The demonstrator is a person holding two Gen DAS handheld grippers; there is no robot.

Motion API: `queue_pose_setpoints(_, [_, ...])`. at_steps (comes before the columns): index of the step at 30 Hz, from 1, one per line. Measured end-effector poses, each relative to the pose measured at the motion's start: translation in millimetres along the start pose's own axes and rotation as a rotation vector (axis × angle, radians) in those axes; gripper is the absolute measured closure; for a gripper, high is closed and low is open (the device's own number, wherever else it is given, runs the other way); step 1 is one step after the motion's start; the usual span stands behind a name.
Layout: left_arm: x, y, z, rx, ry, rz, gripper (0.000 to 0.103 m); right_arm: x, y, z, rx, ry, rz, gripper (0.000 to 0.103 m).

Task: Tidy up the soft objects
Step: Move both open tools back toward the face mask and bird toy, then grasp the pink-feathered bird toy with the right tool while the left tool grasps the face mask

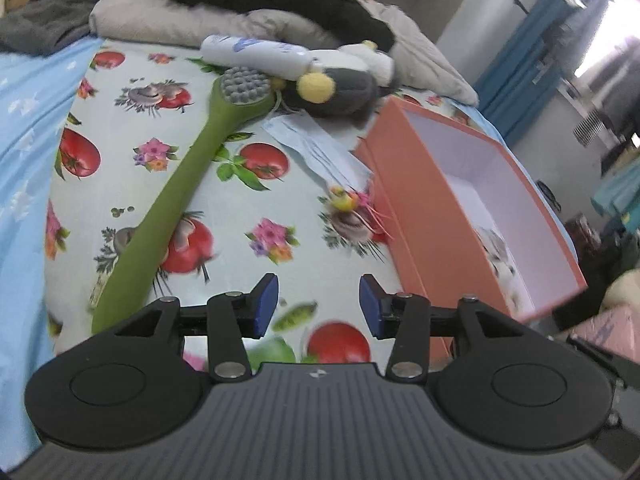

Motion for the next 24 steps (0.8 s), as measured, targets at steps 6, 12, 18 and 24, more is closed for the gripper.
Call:
queue_pose_setpoints(6, [29.1, 35.9, -44.6, -0.016, 0.018, 0.089, 0.049, 14.6, 11.3, -46.4, 0.03, 0.004, 0.032, 0.069])
queue_pose_setpoints(12, [55.1, 56.2, -95.5, -0.064, 0.049, 0.146, 0.049, 29.1, 13.1, -100.5, 0.002, 0.019, 0.01, 0.069])
queue_pose_setpoints(18, [86.2, 71.5, -142.3, -0.115, 0.054, 0.189, 0.049, 38.1, 13.3, -148.1, -0.042, 0.034, 0.006, 0.069])
queue_pose_setpoints(24, [107.6, 88.8, -182.6, -0.174, 0.071, 0.262, 0.05, 46.7, 16.8, -182.4, -0.065, 0.019, 0.041, 0.054])
Point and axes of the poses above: each gripper's, at about its wrist camera, not at the fingertips, and z roughly against the way its jaws point, y to its left, x to its top, the point moved 2 cm from there along -z, roughly the way its jaws point, and after that the axes turned 11 degrees about -x, right-handed, at the moved point
